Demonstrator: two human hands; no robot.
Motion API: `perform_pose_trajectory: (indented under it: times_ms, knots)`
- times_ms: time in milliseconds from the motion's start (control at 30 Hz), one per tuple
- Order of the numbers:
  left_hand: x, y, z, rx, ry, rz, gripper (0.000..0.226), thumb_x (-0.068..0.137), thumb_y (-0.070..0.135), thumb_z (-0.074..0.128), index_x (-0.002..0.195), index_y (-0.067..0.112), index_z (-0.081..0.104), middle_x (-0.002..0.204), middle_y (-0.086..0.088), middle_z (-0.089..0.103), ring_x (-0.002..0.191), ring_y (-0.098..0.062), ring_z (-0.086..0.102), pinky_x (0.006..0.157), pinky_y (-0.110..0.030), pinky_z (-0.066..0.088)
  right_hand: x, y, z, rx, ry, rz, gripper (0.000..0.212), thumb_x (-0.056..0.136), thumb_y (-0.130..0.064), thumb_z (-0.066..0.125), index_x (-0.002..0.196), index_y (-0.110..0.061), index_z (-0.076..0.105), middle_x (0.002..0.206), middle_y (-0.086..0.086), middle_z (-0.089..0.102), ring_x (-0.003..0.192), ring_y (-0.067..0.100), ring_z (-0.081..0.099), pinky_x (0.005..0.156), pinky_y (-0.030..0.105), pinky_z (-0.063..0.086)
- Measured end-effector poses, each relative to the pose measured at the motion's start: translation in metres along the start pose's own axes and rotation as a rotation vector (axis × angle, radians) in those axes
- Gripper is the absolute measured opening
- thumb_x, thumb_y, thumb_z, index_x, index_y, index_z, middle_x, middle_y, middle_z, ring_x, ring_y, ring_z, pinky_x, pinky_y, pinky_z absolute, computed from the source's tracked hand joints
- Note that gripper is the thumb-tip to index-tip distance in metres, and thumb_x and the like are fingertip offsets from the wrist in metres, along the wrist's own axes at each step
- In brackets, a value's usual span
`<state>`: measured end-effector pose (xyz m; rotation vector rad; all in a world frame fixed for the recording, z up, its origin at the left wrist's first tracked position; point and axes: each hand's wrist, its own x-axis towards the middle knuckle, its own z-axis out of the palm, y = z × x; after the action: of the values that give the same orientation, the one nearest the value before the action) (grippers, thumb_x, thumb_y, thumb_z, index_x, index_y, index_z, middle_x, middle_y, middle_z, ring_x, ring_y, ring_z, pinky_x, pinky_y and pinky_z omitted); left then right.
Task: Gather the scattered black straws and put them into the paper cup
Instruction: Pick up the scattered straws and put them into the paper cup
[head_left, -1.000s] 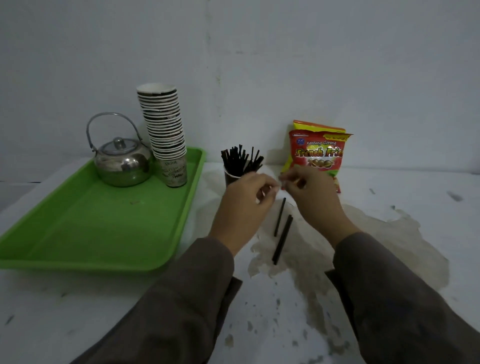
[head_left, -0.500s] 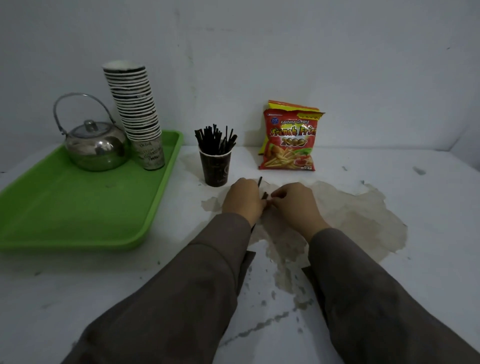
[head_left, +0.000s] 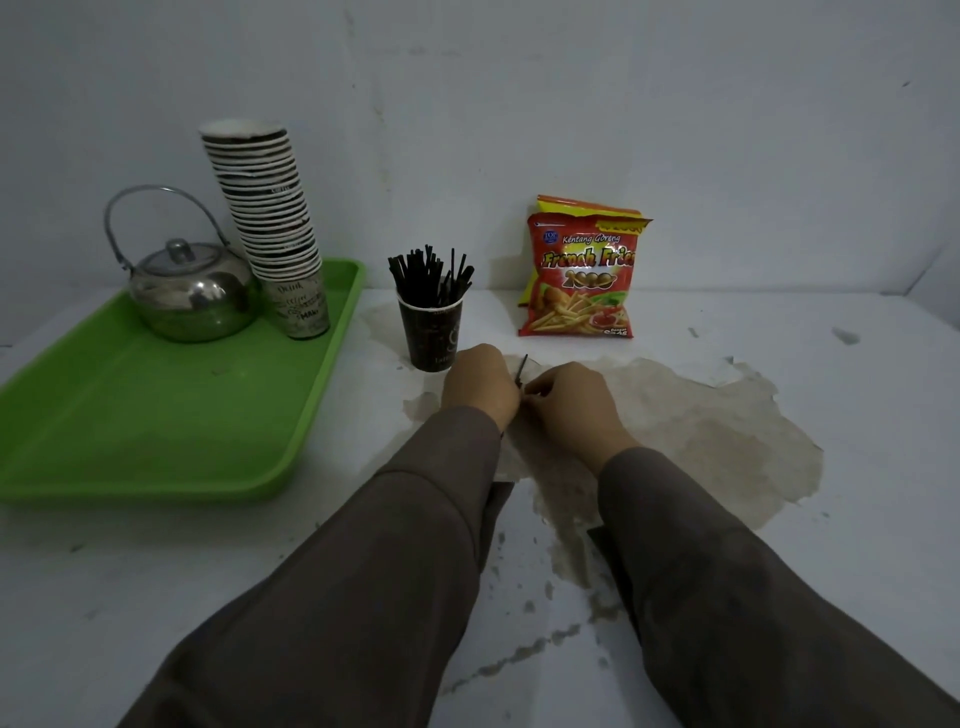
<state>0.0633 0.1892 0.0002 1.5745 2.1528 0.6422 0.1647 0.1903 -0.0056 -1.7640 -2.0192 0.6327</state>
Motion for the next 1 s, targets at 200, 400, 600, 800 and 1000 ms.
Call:
perform_pose_trajectory:
  times_ms: [200,400,600,800,1000]
  knots:
    - [0.003,0.002,-0.005,-0.01,-0.015,0.011,0.022,0.08,0.012,0.064,0.095,-0.002,0.057,0.108,-0.02,0.062,0.1,-0.034,0.058,0.07,-0.03,0.04,0.006,-0.006,0.005,0.017,-0.05,0.021,0.027,0.09,-0.007,0.049,0.106,-0.009,0.07,0.105,0.012,0.07,0.086,0.023,0.063,0.074,0.025,0.045]
    - [0.003,0.001,-0.005,-0.004,-0.029,0.026,0.027,0.078,0.017,0.066,0.096,-0.001,0.058,0.106,-0.019,0.063,0.097,-0.033,0.059,0.068,-0.03,0.04,0.008,-0.006,0.003,0.053,-0.07,0.035,0.029,0.091,-0.007,0.046,0.107,-0.01,0.07,0.109,0.012,0.069,0.088,0.022,0.061,0.074,0.026,0.045]
    - [0.006,-0.008,-0.009,-0.239,-0.087,-0.058,0.036,0.075,0.019,0.07,0.097,-0.006,0.058,0.099,-0.022,0.064,0.09,-0.033,0.063,0.079,-0.038,0.056,0.006,-0.008,0.001,0.223,-0.032,0.013,0.032,0.089,-0.001,0.046,0.11,-0.01,0.069,0.113,0.011,0.069,0.098,0.023,0.061,0.082,0.026,0.044]
    - [-0.005,-0.018,-0.02,-0.689,-0.213,-0.149,0.019,0.078,0.006,0.066,0.095,-0.003,0.064,0.083,-0.013,0.064,0.069,-0.018,0.061,0.059,-0.025,0.054,0.003,-0.011,0.002,0.533,0.015,0.068,0.021,0.087,-0.004,0.057,0.104,-0.006,0.07,0.101,0.011,0.07,0.08,0.016,0.064,0.082,0.029,0.054]
    - [-0.015,-0.02,-0.029,-0.775,-0.155,-0.066,0.004,0.08,0.002,0.063,0.08,0.004,0.067,0.074,-0.011,0.066,0.067,-0.019,0.065,0.057,-0.021,0.056,-0.004,-0.015,-0.004,0.916,-0.013,0.16,0.022,0.086,0.001,0.059,0.106,0.005,0.064,0.094,0.019,0.068,0.07,0.018,0.063,0.067,0.025,0.056]
